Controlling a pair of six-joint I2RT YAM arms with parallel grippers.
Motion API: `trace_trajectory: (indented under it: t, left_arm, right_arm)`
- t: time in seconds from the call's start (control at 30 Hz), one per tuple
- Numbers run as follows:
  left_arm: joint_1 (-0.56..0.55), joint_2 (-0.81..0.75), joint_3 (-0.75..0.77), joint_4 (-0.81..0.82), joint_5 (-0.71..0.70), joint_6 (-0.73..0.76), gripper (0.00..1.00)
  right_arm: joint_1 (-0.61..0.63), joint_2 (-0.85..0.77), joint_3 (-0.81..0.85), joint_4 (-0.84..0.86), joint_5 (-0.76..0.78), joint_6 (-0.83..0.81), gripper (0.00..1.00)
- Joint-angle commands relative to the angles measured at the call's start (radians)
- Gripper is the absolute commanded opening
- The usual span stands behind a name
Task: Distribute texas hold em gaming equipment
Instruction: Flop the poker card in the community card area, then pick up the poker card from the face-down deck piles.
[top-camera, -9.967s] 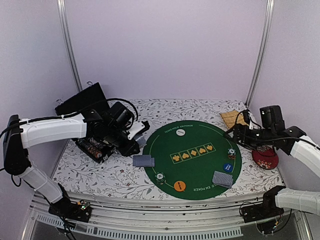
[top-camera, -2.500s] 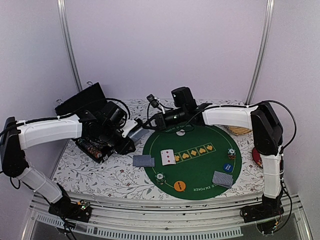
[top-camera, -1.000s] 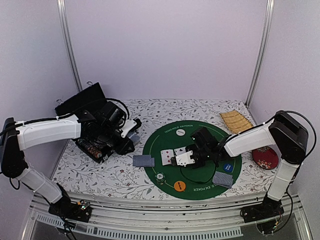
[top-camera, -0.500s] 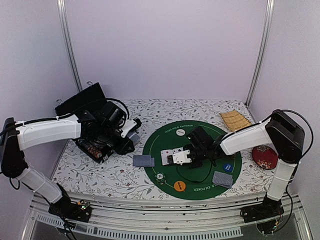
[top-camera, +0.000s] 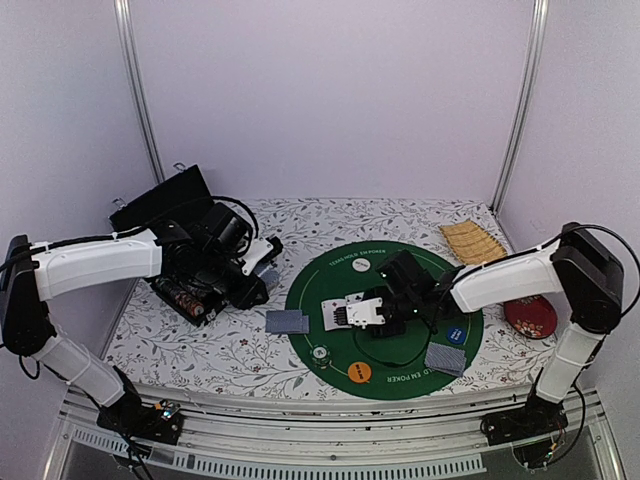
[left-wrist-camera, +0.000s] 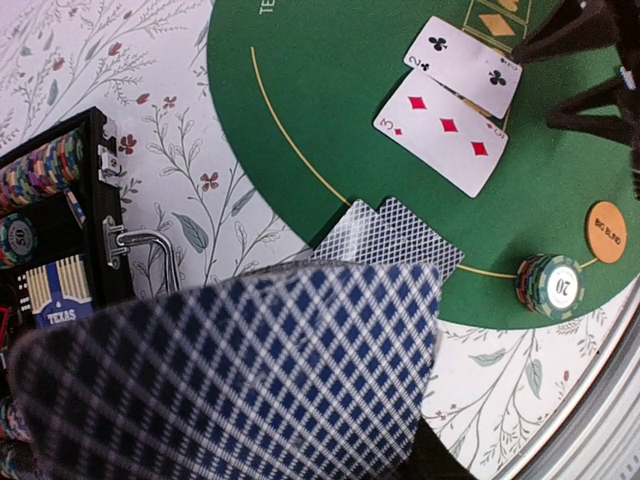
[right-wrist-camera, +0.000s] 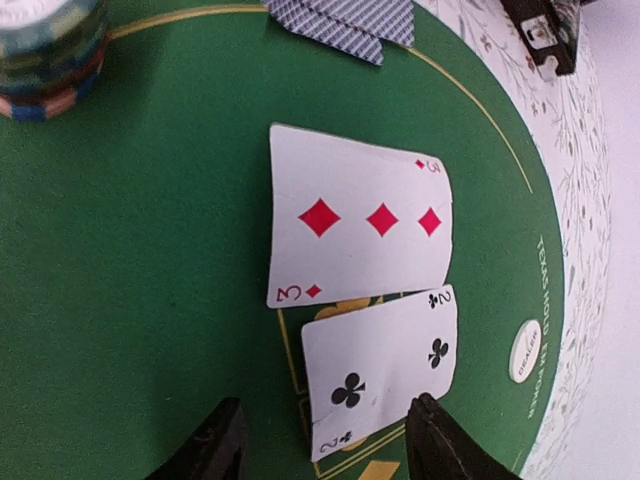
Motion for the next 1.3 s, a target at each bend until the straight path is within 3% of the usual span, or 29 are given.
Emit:
trace_trajectory:
  t: [0.0, 0.03, 0.07, 0.17, 0.3, 0.43, 0.53, 0.83, 1.27]
  left_arm:
    - [-0.005, -0.004, 0.001, 0.004, 0.006, 0.016, 0.41]
    - [-0.006, -0.003, 0.003, 0.003, 0.007, 0.015, 0.40]
    - [-0.006, -0.002, 0.005, 0.005, 0.009, 0.017, 0.40]
    - [-0.005, -0.001, 0.011, 0.010, 0.009, 0.015, 0.41]
    - [-0.006, -0.008, 0.012, 0.010, 0.025, 0.010, 0.40]
    - [-0.009, -0.018, 0.012, 0.010, 0.030, 0.004, 0.41]
    - [-0.014, -0.022, 0.008, 0.009, 0.030, 0.004, 0.40]
    - [-0.018, -0.012, 0.004, 0.016, 0.034, 0.002, 0.41]
    - [-0.019, 0.005, 0.009, 0.023, 0.046, 0.005, 0.40]
  right_arm:
    - [0.006, -0.185, -0.035, 0.123, -0.115, 0.085, 0.84]
    - [-0.008, -0.224, -0.035, 0.179, -0.166, 0.128, 0.99]
    - [-0.026, -0.251, -0.025, 0.229, -0.232, 0.183, 0.99]
    - [-0.147, -0.242, 0.070, 0.289, -0.519, 0.577, 0.99]
    - [-0.223, -0.057, 0.252, 0.283, -0.817, 0.957, 0.99]
    - [-0.224, 0.120, 0.401, 0.316, -0.985, 1.186, 1.00]
    - [-0.220, 0.243, 0.509, 0.314, -1.028, 1.349, 0.93]
    - [-0.115, 0.419, 0.686, 0.321, -1.063, 1.400, 0.93]
    - [-0.079, 0.566, 0.839, 0.335, -1.013, 1.451, 0.90]
